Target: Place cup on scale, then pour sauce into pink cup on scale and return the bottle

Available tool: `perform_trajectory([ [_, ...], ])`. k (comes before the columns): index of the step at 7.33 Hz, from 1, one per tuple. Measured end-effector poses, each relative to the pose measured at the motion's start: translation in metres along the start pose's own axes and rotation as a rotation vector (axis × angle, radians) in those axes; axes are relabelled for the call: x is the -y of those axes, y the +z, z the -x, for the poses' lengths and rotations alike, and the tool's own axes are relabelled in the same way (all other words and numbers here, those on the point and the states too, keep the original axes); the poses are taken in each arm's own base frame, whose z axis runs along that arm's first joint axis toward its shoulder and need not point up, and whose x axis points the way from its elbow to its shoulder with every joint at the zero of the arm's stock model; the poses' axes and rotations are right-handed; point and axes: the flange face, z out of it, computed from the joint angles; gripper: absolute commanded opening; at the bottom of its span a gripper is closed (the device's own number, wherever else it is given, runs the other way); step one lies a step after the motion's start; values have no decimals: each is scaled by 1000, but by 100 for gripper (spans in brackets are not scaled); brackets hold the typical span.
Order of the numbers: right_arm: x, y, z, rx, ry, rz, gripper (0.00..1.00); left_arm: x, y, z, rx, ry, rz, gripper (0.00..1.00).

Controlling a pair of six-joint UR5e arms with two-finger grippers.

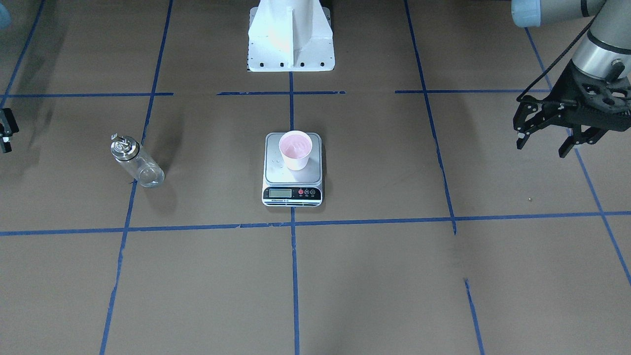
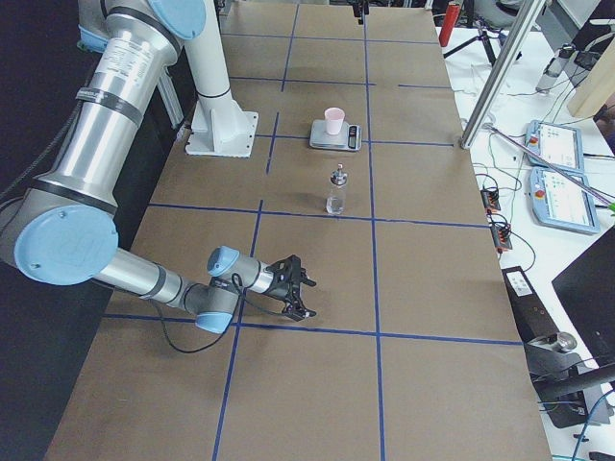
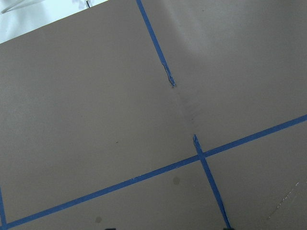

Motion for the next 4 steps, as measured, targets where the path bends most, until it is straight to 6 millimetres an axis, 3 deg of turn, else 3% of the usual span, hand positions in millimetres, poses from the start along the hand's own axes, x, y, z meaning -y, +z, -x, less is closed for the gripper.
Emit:
perform_trajectory([
  [2, 82, 26, -29, 16, 7, 161, 100, 5, 10, 23, -6, 34, 25, 80],
  [4, 166, 32, -61, 46, -20, 299, 100, 9, 19, 58, -40, 43, 43, 80],
])
